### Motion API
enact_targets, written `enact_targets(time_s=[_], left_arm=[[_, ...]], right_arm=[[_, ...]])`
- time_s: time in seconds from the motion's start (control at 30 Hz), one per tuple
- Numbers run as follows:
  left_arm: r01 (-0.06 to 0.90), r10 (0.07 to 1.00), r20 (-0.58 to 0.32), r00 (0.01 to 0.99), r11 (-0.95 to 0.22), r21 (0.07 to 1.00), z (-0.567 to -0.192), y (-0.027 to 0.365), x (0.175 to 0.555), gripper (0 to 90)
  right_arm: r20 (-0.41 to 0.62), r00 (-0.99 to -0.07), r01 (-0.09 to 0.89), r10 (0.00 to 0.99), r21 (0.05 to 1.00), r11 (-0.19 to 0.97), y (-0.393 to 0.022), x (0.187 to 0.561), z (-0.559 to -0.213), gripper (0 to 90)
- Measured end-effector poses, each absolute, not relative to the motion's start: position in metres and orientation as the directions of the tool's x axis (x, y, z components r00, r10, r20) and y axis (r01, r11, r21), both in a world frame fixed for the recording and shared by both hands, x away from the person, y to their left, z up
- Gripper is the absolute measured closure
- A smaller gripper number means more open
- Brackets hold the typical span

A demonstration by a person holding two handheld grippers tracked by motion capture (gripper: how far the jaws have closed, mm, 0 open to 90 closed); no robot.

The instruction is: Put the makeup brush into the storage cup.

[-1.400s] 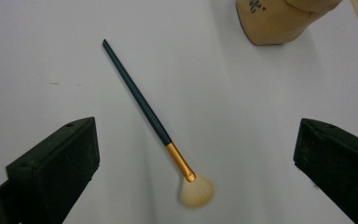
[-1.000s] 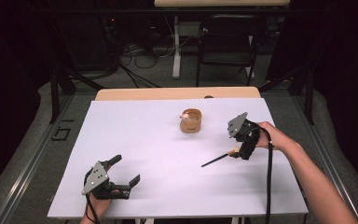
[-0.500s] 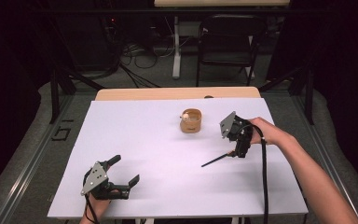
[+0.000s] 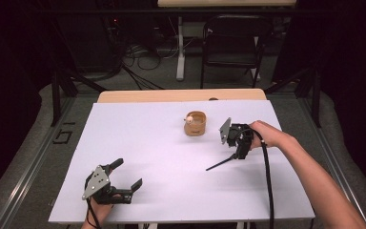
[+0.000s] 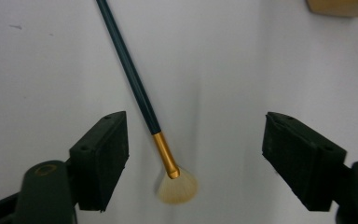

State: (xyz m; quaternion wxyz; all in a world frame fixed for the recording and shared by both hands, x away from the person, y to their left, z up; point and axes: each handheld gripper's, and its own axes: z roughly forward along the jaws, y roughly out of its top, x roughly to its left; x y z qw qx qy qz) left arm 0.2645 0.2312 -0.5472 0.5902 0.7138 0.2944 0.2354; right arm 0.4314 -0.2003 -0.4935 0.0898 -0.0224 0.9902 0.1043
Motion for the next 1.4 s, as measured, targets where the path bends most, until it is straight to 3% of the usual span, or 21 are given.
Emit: enact_targets(time_s=[0.07, 0.1, 0.57, 1.0, 1.4], left_arm=[[0.143, 0.698, -0.012, 0.716, -0.129, 0.981, -0.547, 0.231, 0.265, 0.0], [0.143, 0.7, -0.012, 0.714, -0.129, 0.981, -0.547, 0.231, 0.265, 0.0], [0.141, 0.696, -0.009, 0.718, -0.132, 0.981, -0.547, 0.232, 0.264, 0.0], [0.143, 0.699, -0.01, 0.715, -0.132, 0.981, -0.547, 0.232, 0.264, 0.0], [0.142, 0.697, -0.008, 0.717, -0.134, 0.981, -0.547, 0.232, 0.264, 0.0]], right_arm=[[-0.182, -0.983, -0.061, -0.025, 0.199, 0.978, -0.2, 0.431, -0.495, 25.5], [-0.182, -0.983, -0.075, -0.041, 0.187, 0.98, -0.198, 0.431, -0.497, 31.3], [-0.139, -0.974, -0.183, -0.176, 0.039, 0.982, -0.187, 0.427, -0.512, 60.2], [-0.088, -0.969, -0.225, -0.229, -0.053, 0.973, -0.183, 0.428, -0.522, 75.3], [-0.073, -0.963, -0.251, -0.258, -0.099, 0.963, -0.181, 0.428, -0.526, 82.7]])
